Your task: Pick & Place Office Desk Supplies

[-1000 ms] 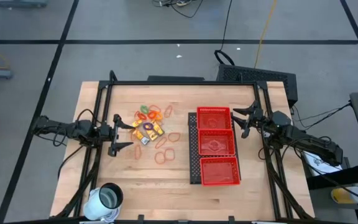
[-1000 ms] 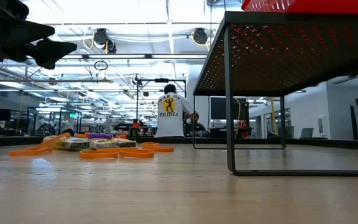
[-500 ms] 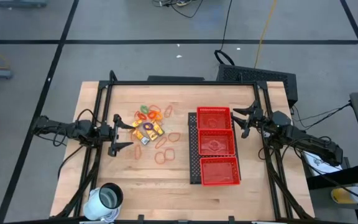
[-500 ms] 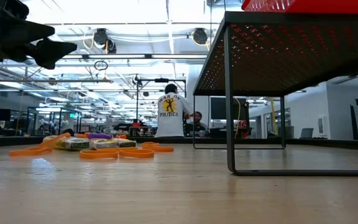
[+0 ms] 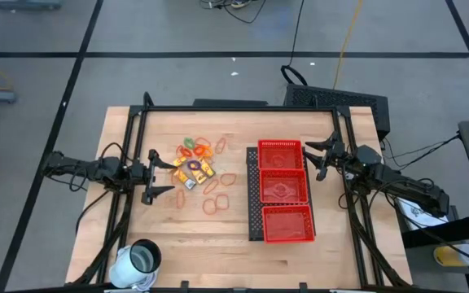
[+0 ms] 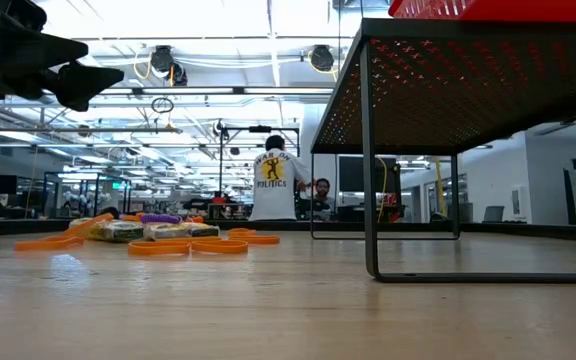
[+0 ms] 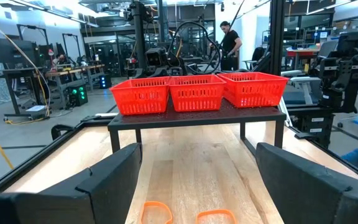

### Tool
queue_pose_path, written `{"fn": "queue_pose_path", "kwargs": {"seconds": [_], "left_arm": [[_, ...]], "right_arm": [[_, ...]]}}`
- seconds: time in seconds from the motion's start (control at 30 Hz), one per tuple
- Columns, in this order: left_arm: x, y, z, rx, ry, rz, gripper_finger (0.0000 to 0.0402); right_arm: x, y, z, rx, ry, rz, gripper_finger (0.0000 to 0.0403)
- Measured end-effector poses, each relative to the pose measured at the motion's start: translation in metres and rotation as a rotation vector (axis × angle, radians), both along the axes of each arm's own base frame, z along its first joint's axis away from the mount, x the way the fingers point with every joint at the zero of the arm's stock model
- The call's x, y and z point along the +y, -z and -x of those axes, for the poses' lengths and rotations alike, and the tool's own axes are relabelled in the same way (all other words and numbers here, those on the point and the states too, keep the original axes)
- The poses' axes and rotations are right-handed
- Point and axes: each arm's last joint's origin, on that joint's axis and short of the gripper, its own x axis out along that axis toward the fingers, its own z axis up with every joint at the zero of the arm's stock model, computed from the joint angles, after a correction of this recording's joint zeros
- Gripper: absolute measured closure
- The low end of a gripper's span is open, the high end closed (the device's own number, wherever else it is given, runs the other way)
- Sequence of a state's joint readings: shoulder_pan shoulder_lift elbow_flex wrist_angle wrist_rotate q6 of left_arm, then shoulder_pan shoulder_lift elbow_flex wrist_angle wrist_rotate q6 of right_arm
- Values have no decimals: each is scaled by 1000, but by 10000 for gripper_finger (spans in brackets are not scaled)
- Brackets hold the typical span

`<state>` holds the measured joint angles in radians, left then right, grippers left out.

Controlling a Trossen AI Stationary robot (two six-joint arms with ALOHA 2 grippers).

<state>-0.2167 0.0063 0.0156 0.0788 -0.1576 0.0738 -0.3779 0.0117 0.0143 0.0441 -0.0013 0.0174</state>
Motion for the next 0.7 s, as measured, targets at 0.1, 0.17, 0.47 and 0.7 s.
{"fn": "queue_pose_path", "kwargs": {"seconds": [0.1,0.17,0.47,0.7], "left_arm": [[0,-1,0,-6,-2,-14,78],[0,-2,0,-27,-5,-34,78],[4,-25,6,-260,-97,132,78],[25,-22,15,-265,-878,373,78]], "right_arm": [[0,0,0,1,0,-1,237],[0,0,0,0,0,0,236],[0,0,0,0,0,0,236],[0,0,0,0,0,0,238]]}}
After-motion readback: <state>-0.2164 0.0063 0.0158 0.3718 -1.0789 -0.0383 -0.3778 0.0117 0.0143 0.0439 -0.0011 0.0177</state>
